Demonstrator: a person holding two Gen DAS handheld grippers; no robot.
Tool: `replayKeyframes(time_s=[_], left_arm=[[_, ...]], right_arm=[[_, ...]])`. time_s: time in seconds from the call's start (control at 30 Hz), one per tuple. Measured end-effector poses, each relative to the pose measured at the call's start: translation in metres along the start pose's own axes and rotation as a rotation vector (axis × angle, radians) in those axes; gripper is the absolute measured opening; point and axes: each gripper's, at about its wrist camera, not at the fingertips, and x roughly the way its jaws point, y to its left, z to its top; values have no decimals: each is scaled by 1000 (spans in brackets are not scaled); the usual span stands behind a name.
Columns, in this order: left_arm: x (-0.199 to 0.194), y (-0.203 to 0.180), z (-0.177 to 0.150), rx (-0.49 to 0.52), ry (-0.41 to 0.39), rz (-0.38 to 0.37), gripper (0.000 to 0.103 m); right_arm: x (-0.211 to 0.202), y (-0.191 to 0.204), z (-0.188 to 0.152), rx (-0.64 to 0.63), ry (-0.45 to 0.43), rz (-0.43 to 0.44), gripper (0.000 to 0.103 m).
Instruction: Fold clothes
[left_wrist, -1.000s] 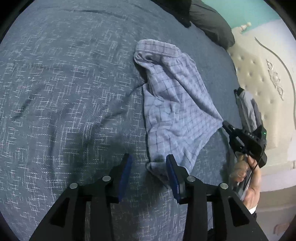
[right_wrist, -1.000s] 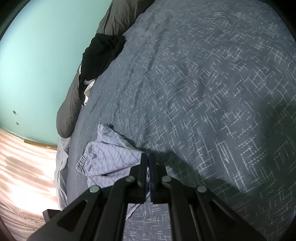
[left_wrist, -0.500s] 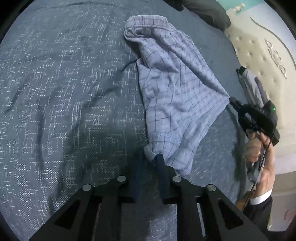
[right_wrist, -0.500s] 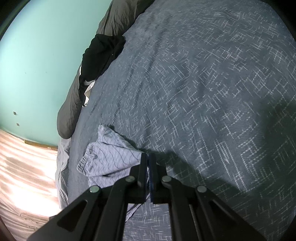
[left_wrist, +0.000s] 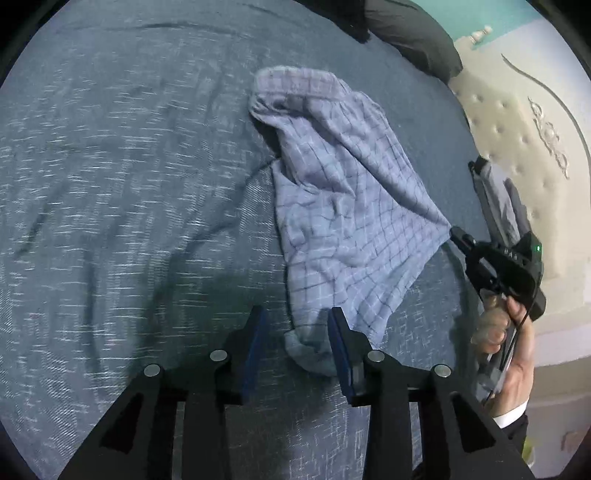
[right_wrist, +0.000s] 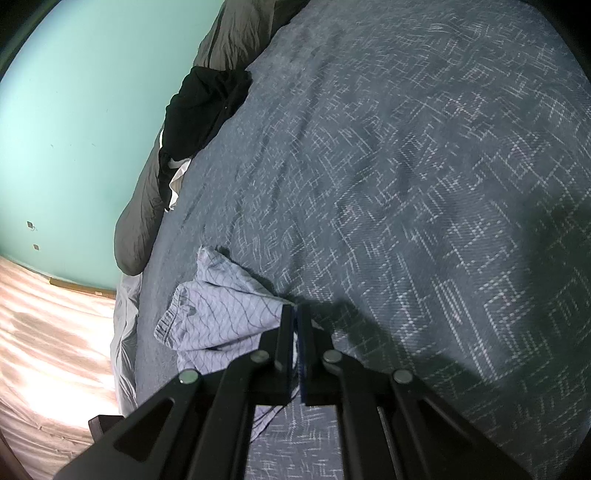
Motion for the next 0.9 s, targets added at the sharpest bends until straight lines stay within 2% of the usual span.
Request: replayKeyframes(time_s=[0.07, 0.13, 0.17, 0.27, 0.4, 0.73, 0.9], left_arm=[[5, 0, -8, 11, 10, -1, 36], [8, 2, -5, 13, 15, -1, 24], [10, 3, -5, 14, 19, -4, 13], [9, 3, -5, 19, 17, -3, 9], [5, 2, -3, 27, -1, 10, 8], [11, -1, -2, 39, 23, 23, 8], [3, 0, -2, 28, 9, 46, 17]], right_arm=[[0, -1, 1, 4, 0, 0, 2], [0, -2, 1, 5, 0, 0, 2], [0, -2, 1, 5, -2, -1, 2], [-3, -2, 2, 9, -14, 7, 2], [-5, -4, 3, 18, -27, 23, 2], [5, -8, 4, 24, -27, 1, 2], [9, -15, -1, 78, -4, -27, 4]])
